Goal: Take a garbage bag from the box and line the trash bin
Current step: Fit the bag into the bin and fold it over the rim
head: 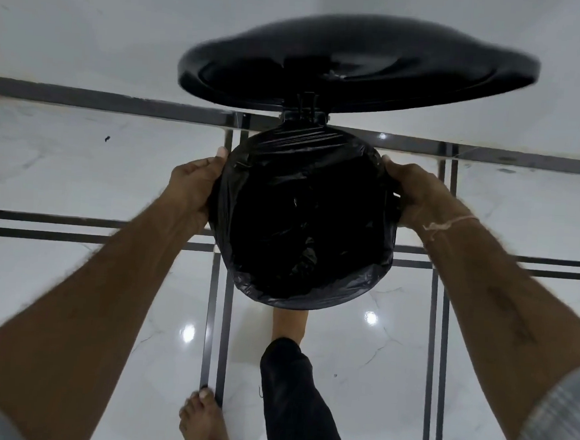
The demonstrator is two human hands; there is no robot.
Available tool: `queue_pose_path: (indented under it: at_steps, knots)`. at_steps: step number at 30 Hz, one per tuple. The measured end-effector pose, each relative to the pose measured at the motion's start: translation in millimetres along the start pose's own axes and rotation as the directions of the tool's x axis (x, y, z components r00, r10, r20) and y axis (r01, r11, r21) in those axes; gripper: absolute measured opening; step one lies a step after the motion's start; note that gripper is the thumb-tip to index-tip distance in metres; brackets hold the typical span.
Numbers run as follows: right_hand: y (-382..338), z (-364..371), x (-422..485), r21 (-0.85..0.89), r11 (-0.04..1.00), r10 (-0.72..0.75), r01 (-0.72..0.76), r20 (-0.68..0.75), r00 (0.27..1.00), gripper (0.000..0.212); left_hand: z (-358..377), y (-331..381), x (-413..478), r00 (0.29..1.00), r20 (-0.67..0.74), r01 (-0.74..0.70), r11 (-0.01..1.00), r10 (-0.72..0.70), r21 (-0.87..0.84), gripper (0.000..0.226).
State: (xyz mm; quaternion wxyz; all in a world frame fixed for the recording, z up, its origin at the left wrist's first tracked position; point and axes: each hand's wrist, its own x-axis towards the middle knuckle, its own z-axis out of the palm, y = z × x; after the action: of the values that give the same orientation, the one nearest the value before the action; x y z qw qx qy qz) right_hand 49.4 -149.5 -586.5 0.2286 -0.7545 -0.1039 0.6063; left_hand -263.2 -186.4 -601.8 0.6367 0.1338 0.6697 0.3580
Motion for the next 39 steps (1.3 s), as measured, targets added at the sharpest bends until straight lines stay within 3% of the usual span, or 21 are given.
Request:
queue_pose_path:
  at_steps: [2,4,5,6,7,8,10,11,13,15,17,21,24,26,28,29,32,34,36,38,39]
  knots:
    - [2.1,5.1,3.0,0.016,0.999,-0.032,0.033,-0.044,0.999,0.025,0.1,-5.1,-0.1,0.995,-0.023,-0.093,0.994,0.095,0.052,0.031]
    - [14.1,8.7,3.3,-0.022,0.976,-0.217,0.216,-0.156,0.964,0.03,1.6,-13.6,-6.5,0.978,-0.035,-0.204,0.975,0.208,0.086,0.031]
    - [25.4,9.8,1.8,-0.184,0.911,-0.408,0.37,-0.255,0.877,0.031,2.2,-19.5,-10.6,0.966,-0.028,-0.254,0.962,0.258,0.101,0.033]
    - [38.8,13.0,-5.7,-0.391,0.768,-0.625,0.506,-0.289,0.725,0.029,2.7,-26.4,-13.6,0.949,-0.011,-0.31,0.942,0.314,0.126,0.035]
    - [51.2,20.2,-18.7,-0.54,0.575,-0.801,0.615,-0.216,0.559,0.025,3.6,-34.3,-14.2,0.932,0.006,-0.359,0.919,0.363,0.164,0.038]
    - [62.4,30.9,-34.9,-0.595,0.381,-0.896,0.707,-0.048,0.442,0.022,5.4,-41.2,-14.8,0.914,0.008,-0.398,0.895,0.405,0.204,0.04]
    - [69.8,56.8,-54.7,-0.54,0.083,-0.864,0.838,0.38,0.331,0.023,8.5,-49.6,-12.5,0.896,-0.043,-0.417,0.87,0.442,0.265,0.041]
    - [66.5,70.7,-53.9,-0.539,-0.006,-0.774,0.842,0.536,0.337,0.027,9.7,-51.9,-10.1,0.889,-0.078,-0.412,0.861,0.452,0.298,0.041]
    - [49.9,98.3,-34.6,-0.609,-0.082,-0.645,0.789,0.636,0.424,0.037,10.1,-54.5,-6.5,0.886,-0.119,-0.39,0.859,0.448,0.332,0.044]
    - [30.2,119.9,-10.2,-0.678,0.017,-0.596,0.735,0.583,0.551,0.05,9.5,-56.4,-3.6,0.893,-0.099,-0.39,0.866,0.438,0.311,0.052]
    - [31.1,131.5,17.1,-0.717,0.081,-0.543,0.692,0.55,0.634,0.065,8.2,-59.3,0.5,0.902,-0.045,-0.407,0.878,0.43,0.252,0.059]
    - [52.8,124.2,49.6,-0.787,0.121,-0.335,0.605,0.541,0.771,0.056,7.5,-57.7,-1.2,0.896,0.004,-0.442,0.892,0.443,0.099,0.065]
    - [59.8,105.6,39.6,-0.735,0.219,-0.467,0.641,0.498,0.731,0.042,7.3,-55.1,-6.1,0.904,-0.02,-0.423,0.901,0.427,0.096,0.06]
    - [64.4,92.3,23.0,-0.716,0.127,-0.609,0.686,0.49,0.624,0.04,7.6,-55.1,-7.5,0.907,-0.049,-0.411,0.904,0.418,0.115,0.057]
    - [63.8,81.4,16.8,-0.71,0.021,-0.639,0.704,0.532,0.556,0.045,9.7,-56.0,-7.4,0.905,-0.07,-0.408,0.903,0.42,0.136,0.058]
    - [57.2,79.5,19.6,-0.721,0.021,-0.618,0.693,0.535,0.576,0.047,10.6,-56.6,-6.7,0.903,-0.078,-0.409,0.901,0.422,0.147,0.057]
    - [38.4,85.7,38.1,-0.831,0.177,-0.404,0.527,0.427,0.809,0.049,10.4,-58.8,-3.9,0.888,-0.09,-0.431,0.885,0.45,0.175,0.055]
    - [41.3,89.6,40.2,-0.908,0.132,-0.221,0.398,0.365,0.905,0.053,10.1,-59.5,-3.1,0.882,-0.09,-0.443,0.878,0.463,0.179,0.055]
    - [52.6,91.0,21.8,-0.932,0.026,-0.273,0.362,0.342,0.899,0.053,9.3,-58.9,-3.8,0.886,-0.098,-0.43,0.882,0.453,0.193,0.055]
    - [72.5,87.2,-10.5,-0.927,0.003,-0.369,0.375,0.348,0.862,0.06,10.2,-57.6,-5.5,0.884,-0.103,-0.429,0.88,0.455,0.203,0.055]
    - [82.8,85.3,-26.4,-0.927,-0.01,-0.315,0.374,0.358,0.879,0.067,10.6,-56.6,-6.3,0.881,-0.106,-0.434,0.876,0.462,0.209,0.055]
